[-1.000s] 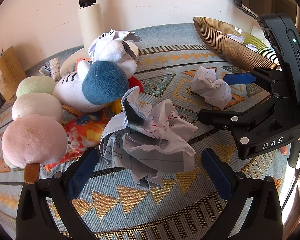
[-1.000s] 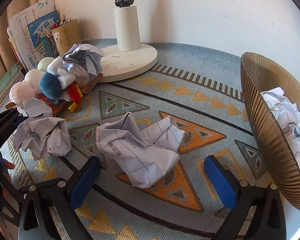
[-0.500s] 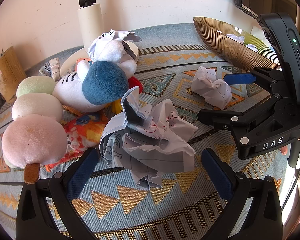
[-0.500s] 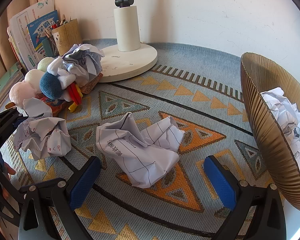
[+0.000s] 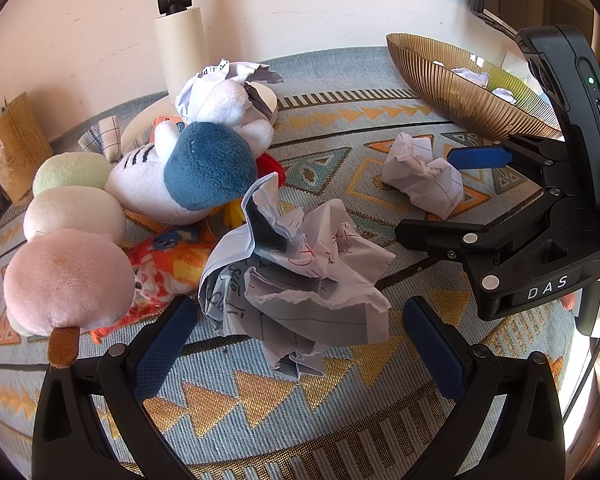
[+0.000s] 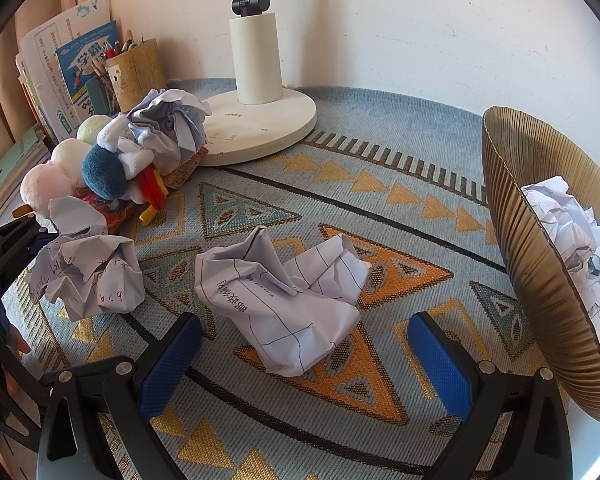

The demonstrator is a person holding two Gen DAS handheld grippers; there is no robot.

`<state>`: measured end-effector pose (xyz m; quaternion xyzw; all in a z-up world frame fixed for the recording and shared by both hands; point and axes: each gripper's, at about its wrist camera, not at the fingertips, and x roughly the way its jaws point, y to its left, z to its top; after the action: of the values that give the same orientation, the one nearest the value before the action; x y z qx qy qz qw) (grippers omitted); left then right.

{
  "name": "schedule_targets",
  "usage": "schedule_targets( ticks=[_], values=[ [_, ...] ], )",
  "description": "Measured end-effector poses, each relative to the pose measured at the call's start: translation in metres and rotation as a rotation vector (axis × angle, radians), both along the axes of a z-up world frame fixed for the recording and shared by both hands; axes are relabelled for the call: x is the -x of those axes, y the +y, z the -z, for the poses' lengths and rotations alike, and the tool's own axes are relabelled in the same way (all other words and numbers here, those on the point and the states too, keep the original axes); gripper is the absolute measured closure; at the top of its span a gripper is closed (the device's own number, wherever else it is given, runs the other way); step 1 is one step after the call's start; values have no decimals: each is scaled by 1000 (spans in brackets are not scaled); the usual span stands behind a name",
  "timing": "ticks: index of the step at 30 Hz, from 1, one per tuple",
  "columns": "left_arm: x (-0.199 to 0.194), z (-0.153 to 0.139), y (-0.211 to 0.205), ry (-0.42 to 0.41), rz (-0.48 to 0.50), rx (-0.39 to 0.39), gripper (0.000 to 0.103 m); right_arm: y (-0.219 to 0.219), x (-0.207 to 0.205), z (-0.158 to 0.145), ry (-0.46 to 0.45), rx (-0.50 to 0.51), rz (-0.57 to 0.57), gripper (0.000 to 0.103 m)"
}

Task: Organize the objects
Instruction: 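Lower the left tool around a red-marked crumpled sheet while the right tool hovers over a grid-printed sheet, then close the left tool on its sheet while the right tool grasps the grid-printed sheet, then carry both held papers over the brown glass bowl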

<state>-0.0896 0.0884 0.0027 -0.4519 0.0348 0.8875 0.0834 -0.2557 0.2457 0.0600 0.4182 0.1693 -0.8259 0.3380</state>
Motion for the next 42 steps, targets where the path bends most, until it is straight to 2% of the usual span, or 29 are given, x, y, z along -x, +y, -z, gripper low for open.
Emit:
schedule_targets(
  ticks=[15, 17, 18, 19, 20, 23, 29, 35, 39, 42],
  values=[
    [-1, 0, 1, 0, -1, 1, 0, 1, 0, -1, -8, 26, -6, 0],
    [0, 0, 0, 0, 0, -3, 1, 0, 0, -3, -6, 40, -11, 8],
    [-1, -1, 0, 6, 0, -3, 5, 1, -1, -4, 1, 47, -13, 13],
    [-4, -4, -1, 29, -1, -6, 30, 2, -3, -7, 17, 57, -8, 35],
    [-8, -7, -1, 53, 7, -17, 62, 5, -5, -10, 28, 79, -12, 44],
    [-10, -9, -1, 61, 29, -39, 61, 11, -11, -18, 49, 144, -37, 45],
    [-17, -21, -6, 132, 40, -73, 61, 21, -13, -24, 48, 217, -44, 45],
    [-19, -24, -12, 140, 33, -95, 61, 15, -21, -26, 90, 190, -59, 45],
    [-22, -26, -1, 161, 42, -31, 61, 4, -30, -25, 140, 131, -90, 45],
    [-29, -30, 9, 205, 61, 20, 61, 9, -35, -30, 175, 166, -87, 45]
  ],
)
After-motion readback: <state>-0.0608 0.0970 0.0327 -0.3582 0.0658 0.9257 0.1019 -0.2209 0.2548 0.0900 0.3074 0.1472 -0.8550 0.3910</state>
